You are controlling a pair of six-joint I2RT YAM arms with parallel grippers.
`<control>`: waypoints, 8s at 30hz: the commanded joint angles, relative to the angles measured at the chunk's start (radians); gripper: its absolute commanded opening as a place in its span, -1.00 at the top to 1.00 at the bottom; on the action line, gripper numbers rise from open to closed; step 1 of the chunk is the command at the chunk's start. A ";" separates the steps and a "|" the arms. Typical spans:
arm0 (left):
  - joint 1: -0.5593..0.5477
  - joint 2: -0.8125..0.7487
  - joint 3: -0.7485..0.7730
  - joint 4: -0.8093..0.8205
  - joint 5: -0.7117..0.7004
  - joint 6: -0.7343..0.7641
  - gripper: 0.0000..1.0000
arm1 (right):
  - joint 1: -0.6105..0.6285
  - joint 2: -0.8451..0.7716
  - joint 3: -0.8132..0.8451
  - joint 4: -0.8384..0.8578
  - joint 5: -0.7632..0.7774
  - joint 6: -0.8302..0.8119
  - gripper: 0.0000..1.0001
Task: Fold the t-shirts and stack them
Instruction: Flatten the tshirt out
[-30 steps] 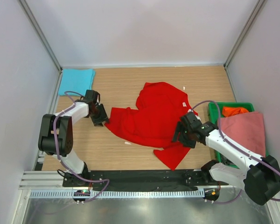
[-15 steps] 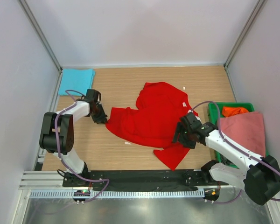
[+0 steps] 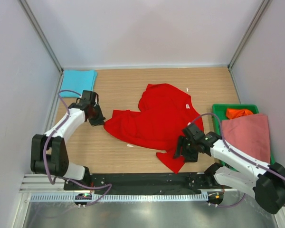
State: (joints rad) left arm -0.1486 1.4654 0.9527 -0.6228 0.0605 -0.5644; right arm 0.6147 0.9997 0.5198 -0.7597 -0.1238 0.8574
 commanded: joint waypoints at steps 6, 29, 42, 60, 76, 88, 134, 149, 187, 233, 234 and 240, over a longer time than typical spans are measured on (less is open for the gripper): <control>-0.003 -0.168 -0.095 -0.058 0.016 -0.022 1.00 | 0.082 -0.133 -0.124 0.002 -0.100 0.195 -0.04; -0.014 -0.266 -0.109 -0.080 0.056 -0.046 1.00 | 0.192 0.010 -0.127 -0.010 0.022 0.584 0.13; -0.014 -0.332 -0.130 -0.097 0.058 -0.038 1.00 | 0.221 -0.076 -0.204 0.063 0.076 0.744 0.97; -0.014 -0.412 0.075 -0.248 -0.042 -0.012 1.00 | 0.223 -0.342 0.255 -0.110 0.636 0.346 0.98; -0.012 -0.137 0.920 -0.342 -0.192 0.000 1.00 | 0.221 0.000 1.238 -0.012 1.050 -0.394 0.98; -0.012 -0.227 1.149 -0.239 -0.188 0.026 1.00 | 0.221 0.034 1.650 0.165 0.818 -0.839 0.97; -0.019 -0.321 1.157 -0.017 -0.086 0.074 1.00 | 0.243 0.123 1.823 0.232 0.544 -0.968 0.97; -0.065 -0.432 1.262 -0.023 -0.137 0.133 1.00 | 0.241 0.053 1.875 0.221 0.340 -0.666 0.97; 0.107 0.426 0.948 0.368 0.113 0.015 1.00 | -0.362 0.603 1.235 0.651 0.273 -0.764 0.97; 0.089 -0.116 0.680 0.426 0.058 0.110 1.00 | -0.296 0.263 1.145 0.746 0.219 -0.682 0.98; 0.089 -0.105 0.638 0.445 0.068 0.121 1.00 | -0.296 0.264 1.031 0.790 0.222 -0.679 0.98; 0.099 0.061 0.356 0.613 0.107 0.113 1.00 | -0.312 0.353 0.720 0.971 0.245 -0.669 0.98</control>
State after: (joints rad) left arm -0.0563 1.5227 1.3506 -0.2096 0.1303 -0.4664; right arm 0.3138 1.3739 1.2858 -0.0128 0.0811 0.1963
